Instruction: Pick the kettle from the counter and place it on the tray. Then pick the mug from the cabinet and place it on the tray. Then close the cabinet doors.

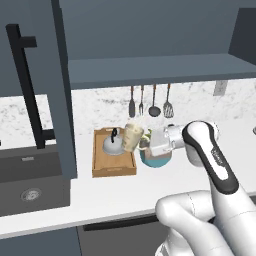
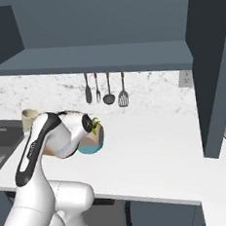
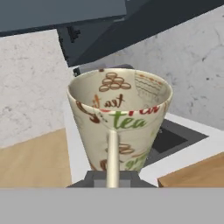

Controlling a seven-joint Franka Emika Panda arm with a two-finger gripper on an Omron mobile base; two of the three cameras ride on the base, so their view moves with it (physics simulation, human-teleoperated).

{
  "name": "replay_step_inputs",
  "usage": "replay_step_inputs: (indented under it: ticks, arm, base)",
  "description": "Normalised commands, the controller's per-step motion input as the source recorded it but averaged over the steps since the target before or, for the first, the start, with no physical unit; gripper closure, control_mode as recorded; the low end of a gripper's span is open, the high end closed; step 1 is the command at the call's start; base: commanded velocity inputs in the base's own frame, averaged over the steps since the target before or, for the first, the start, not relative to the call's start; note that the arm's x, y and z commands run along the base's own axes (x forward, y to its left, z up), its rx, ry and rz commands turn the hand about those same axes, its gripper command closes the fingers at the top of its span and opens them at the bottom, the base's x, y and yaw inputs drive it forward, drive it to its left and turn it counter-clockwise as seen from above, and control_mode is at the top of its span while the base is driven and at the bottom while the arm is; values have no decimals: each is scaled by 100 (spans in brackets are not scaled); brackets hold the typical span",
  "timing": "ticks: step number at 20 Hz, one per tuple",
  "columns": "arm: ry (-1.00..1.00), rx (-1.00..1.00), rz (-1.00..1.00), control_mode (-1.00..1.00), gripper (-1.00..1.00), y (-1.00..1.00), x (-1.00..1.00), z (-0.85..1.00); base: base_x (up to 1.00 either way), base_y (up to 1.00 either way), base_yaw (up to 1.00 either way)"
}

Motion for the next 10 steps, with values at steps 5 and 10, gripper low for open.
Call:
replay_step_inputs:
  ticks: [5,10]
  arm:
    - [22,-14,3,-100,100,4,25,-14]
    - [6,-10,5,-100,100,3,30,-28]
  base:
    - [0,0,0]
    - [0,0,0]
